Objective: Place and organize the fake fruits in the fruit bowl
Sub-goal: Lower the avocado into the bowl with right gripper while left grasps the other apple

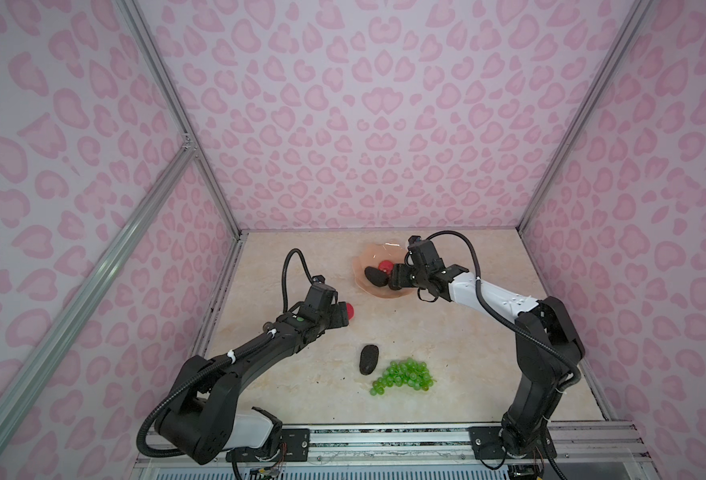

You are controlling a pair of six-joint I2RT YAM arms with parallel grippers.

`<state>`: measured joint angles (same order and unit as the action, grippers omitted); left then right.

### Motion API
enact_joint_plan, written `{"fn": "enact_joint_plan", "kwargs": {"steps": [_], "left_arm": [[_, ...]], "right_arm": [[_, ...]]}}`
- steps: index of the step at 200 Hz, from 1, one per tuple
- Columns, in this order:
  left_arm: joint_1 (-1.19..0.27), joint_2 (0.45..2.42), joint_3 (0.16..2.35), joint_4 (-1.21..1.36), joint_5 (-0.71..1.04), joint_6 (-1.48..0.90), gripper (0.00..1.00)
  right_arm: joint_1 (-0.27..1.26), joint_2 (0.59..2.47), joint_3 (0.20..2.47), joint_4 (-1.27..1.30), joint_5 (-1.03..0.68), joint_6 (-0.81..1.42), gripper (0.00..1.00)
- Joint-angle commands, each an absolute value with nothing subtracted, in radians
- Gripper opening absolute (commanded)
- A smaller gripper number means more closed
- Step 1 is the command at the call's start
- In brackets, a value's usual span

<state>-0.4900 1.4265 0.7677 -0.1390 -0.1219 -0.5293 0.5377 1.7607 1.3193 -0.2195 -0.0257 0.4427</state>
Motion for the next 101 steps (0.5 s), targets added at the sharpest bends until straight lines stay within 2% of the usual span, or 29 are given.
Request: {"fn": "enact_joint_plan", "kwargs": {"steps": [1, 62, 101], "left_arm": [[-0.485, 1.504, 0.812, -0.096, -0.08, -0.529, 0.82], [-0.473, 1.678, 0.904, -0.058, -0.07, -0.535, 0.76], [-0.469, 1.741, 0.925, -0.051, -0.065, -0.554, 0.54]], "right_arm": [[0.54, 1.684, 1.289, -0.199, -0.002, 0.427, 0.8], [0.539, 1.434, 1.093, -0.192, 0.041, 0.441, 0.82], [0.528, 1.337, 0.987, -0.181, 0.091, 0.453, 0.81]]}}
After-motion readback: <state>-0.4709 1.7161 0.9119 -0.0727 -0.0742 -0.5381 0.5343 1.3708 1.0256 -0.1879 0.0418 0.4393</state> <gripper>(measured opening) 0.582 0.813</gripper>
